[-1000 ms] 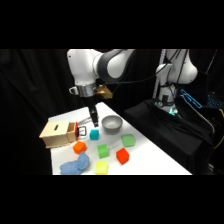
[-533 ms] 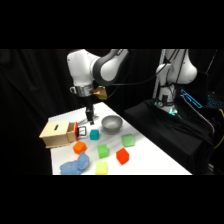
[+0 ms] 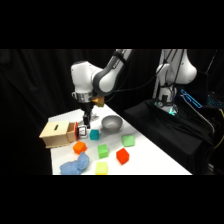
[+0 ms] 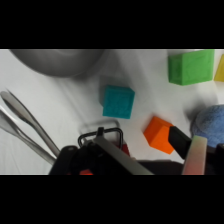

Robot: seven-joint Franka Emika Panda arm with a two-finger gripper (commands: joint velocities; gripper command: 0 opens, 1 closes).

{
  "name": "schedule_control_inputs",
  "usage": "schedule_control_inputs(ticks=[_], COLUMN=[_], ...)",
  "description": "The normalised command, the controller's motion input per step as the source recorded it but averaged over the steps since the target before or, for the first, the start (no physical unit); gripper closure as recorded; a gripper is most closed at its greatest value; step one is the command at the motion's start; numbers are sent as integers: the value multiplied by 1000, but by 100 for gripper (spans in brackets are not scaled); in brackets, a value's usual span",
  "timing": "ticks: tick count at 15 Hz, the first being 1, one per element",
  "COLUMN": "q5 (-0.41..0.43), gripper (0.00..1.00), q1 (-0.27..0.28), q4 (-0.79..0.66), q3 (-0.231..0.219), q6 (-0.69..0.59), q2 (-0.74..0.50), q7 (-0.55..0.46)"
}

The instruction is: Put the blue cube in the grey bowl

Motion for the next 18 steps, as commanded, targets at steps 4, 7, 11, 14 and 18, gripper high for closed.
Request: schedule_control_inputs(ticks=[4,7,11,14,18], q5=[6,9,1,37,65], gripper=[0,0,0,0,0], q1=[70,81,93,75,76], q4=[-43,-40,-44,-63,-67], q3=[-83,-100,-110,-77,-55], q6=[284,233,213,214,221], q2=[100,70,42,47,60], q7=[154,139,124,77,51])
